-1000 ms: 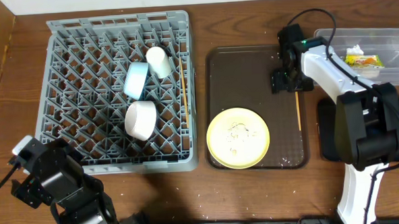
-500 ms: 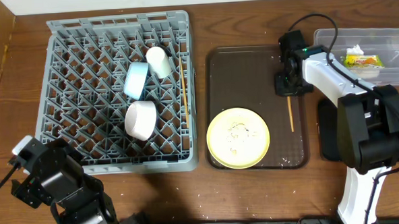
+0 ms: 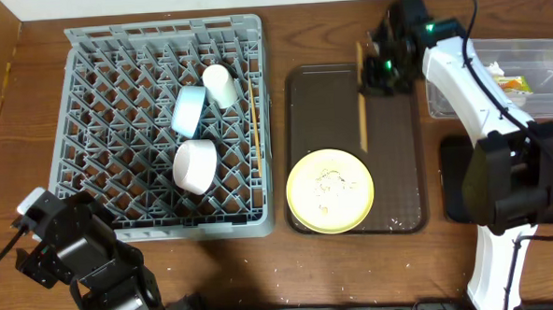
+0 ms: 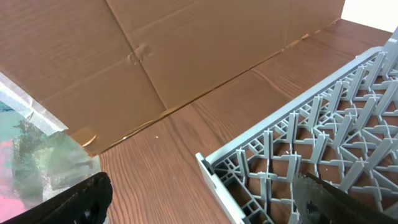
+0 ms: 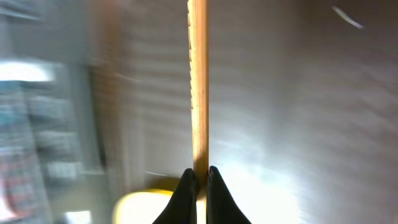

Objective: Sort waste into correct bins and load items into the dishwasher
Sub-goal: 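Carry the second chopstick left and place it in the rack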

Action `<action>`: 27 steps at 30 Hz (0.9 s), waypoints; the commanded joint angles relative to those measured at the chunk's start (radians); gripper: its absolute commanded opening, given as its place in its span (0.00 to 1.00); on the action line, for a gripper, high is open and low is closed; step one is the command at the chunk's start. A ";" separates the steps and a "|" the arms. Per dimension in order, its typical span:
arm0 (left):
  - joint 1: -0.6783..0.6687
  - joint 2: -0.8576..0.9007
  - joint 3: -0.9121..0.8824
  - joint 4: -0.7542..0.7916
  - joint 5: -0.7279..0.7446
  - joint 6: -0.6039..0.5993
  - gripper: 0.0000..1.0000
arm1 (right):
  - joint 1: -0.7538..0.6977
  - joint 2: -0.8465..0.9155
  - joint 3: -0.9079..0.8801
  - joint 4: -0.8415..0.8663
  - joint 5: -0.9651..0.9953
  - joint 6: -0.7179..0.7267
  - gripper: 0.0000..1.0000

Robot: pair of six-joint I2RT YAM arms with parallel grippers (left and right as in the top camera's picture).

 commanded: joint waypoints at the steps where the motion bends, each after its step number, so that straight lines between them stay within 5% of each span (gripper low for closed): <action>1: 0.003 -0.002 0.023 -0.002 -0.012 0.006 0.94 | 0.090 -0.012 0.068 0.067 -0.214 0.193 0.01; 12: 0.003 -0.002 0.023 -0.002 -0.012 0.006 0.94 | 0.389 -0.011 0.059 0.306 -0.022 0.414 0.01; 21: 0.003 -0.002 0.023 -0.002 -0.012 0.006 0.94 | 0.444 0.000 0.059 0.319 0.072 0.436 0.04; 27: 0.003 -0.002 0.023 -0.002 -0.012 0.006 0.94 | 0.443 0.011 0.059 0.320 0.072 0.431 0.37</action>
